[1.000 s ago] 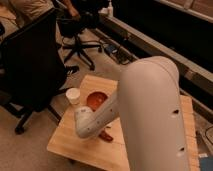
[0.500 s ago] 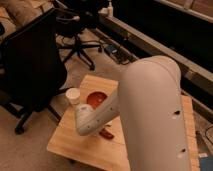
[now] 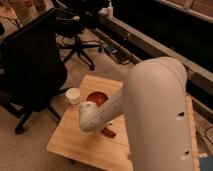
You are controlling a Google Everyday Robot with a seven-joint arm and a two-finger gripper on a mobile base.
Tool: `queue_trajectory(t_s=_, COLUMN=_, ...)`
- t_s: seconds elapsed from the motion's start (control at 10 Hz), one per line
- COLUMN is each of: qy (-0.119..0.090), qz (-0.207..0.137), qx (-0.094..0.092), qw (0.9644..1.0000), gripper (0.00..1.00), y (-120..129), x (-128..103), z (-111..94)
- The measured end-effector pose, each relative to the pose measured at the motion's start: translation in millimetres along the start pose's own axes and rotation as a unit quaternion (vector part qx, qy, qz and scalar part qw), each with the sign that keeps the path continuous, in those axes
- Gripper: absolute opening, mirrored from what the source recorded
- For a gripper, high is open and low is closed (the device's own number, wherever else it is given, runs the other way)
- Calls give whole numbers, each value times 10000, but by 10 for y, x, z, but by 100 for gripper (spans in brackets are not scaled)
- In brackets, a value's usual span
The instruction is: Drag the pepper across the table
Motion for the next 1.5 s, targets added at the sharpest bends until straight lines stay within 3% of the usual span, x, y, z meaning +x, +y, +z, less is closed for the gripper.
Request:
queue_trajectory(t_s=0.6, qy=27, qz=249, qx=58, qw=9997, gripper=46, y=-289, x=2, z=30)
queue_trajectory(t_s=1.5, qy=299, qz=567, qx=281, qw=9975, gripper=46, y=-704, x=241, z=152)
